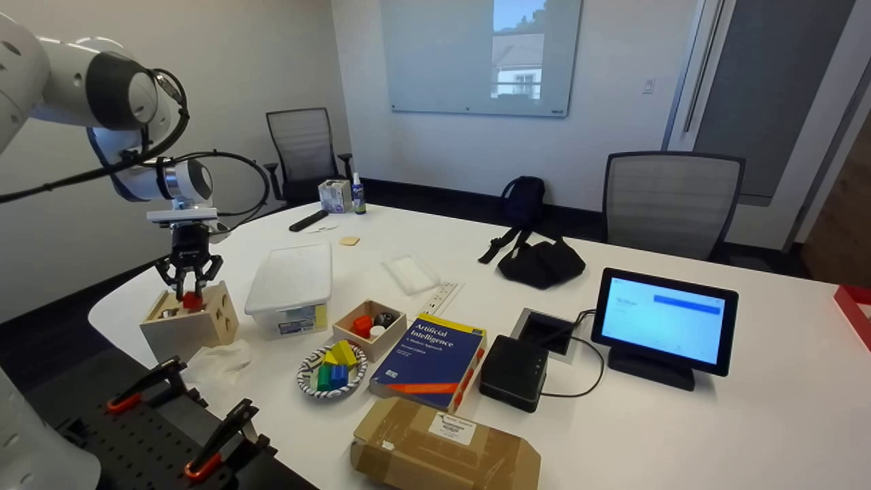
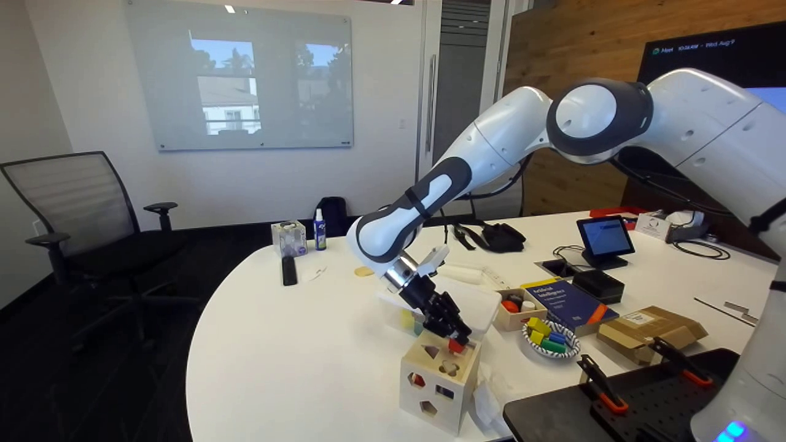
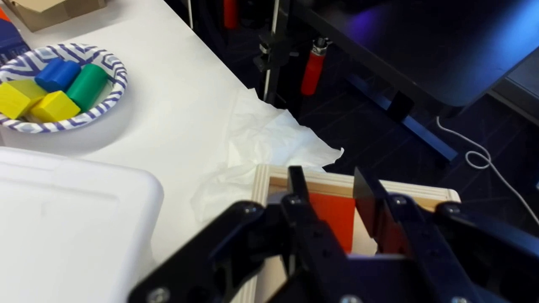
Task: Remove the orange block from the white plate and put it in the shape sorter through the square opening
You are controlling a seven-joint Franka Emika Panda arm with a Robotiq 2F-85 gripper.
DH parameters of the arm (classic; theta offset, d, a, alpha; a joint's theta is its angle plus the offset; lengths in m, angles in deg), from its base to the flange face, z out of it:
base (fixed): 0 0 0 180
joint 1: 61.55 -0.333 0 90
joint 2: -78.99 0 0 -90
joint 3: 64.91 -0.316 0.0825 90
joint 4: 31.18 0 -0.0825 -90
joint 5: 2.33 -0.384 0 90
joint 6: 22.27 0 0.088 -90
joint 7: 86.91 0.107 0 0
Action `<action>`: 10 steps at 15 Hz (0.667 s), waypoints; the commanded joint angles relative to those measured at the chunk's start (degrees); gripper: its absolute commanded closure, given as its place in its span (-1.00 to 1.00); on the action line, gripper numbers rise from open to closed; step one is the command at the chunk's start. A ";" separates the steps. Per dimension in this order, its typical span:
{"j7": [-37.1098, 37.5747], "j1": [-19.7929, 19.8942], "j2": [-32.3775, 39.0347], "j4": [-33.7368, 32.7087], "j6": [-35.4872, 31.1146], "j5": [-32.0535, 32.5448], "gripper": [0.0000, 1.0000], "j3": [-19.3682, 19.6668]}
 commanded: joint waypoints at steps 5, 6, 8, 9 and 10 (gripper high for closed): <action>0.38 -1.99 0.70 -2.35 1.69 2.04 0.82 2.19; 0.38 -1.89 0.65 -2.34 1.45 1.88 0.82 2.10; 0.35 -1.88 0.75 -2.47 1.47 1.76 0.82 2.05; 0.32 -1.84 0.76 -2.50 1.46 1.62 0.82 1.99; 0.28 -1.82 0.75 -2.59 1.51 1.56 0.82 1.97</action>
